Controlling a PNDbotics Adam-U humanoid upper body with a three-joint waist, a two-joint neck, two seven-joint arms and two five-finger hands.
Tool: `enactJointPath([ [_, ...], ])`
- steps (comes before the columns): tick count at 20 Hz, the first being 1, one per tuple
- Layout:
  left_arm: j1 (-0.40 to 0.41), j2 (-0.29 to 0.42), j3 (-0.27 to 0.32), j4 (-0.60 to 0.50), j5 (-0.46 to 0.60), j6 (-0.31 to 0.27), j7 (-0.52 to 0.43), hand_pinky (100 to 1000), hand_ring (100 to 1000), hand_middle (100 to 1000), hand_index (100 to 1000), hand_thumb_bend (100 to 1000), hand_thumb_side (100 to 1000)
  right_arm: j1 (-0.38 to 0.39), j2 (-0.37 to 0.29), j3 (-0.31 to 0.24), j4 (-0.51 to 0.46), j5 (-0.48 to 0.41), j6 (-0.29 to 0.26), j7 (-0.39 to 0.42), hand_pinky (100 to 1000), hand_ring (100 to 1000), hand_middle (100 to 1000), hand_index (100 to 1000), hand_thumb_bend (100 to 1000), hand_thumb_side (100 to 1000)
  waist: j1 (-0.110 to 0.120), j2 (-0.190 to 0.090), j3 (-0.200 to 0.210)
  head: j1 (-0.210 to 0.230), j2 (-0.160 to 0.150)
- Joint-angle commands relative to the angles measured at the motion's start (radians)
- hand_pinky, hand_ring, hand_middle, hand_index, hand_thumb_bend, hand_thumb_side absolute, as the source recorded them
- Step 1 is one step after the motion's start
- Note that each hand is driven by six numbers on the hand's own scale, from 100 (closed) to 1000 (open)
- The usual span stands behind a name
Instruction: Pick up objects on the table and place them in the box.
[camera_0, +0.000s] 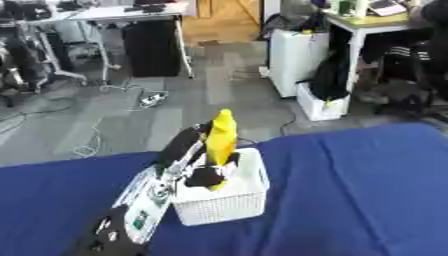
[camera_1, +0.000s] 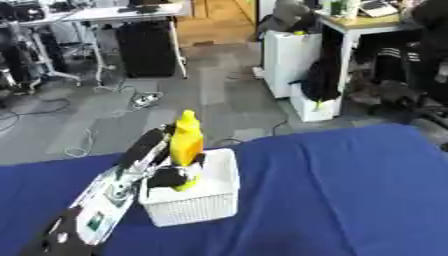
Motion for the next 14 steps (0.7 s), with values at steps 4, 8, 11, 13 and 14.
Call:
enactJointPath([
  [4,-0.029,-0.009,0.043,0.068,-0.109,-0.010,0.049,100,100,100,289,100,381,-0.015,-0.027,-0.005,-0.012,-0.006,0.002,0.005,585,572,639,733,100,873,-0.009,-0.006,-0.005,0.011,-0.007],
  [8,-0.030,-0.013,0.062,0.102,-0.148,-0.005,0.075,100,100,100,291,100,377,-0.018,-0.026,-0.005,-0.012,-0.008,0.002,0.006,585,572,639,733,100,873,-0.010,-0.004,-0.007,0.012,-0.007],
  [11,-0.033,-0.015,0.073,0.122,-0.169,0.001,0.089,100,100,100,291,100,375,-0.019,-0.025,-0.005,-0.012,-0.008,0.002,0.007,585,573,639,733,100,873,-0.011,-0.002,-0.007,0.013,-0.009],
  [13,-0.036,-0.015,0.077,0.129,-0.178,0.001,0.098,100,100,100,291,100,373,-0.020,-0.025,-0.005,-0.012,-0.009,0.002,0.008,585,573,640,733,100,873,-0.011,-0.002,-0.008,0.014,-0.010],
  [14,-0.038,-0.015,0.079,0.131,-0.180,0.000,0.102,100,100,100,292,100,372,-0.020,-0.024,-0.005,-0.012,-0.009,0.002,0.008,585,573,639,733,100,873,-0.011,-0.002,-0.008,0.015,-0.010],
])
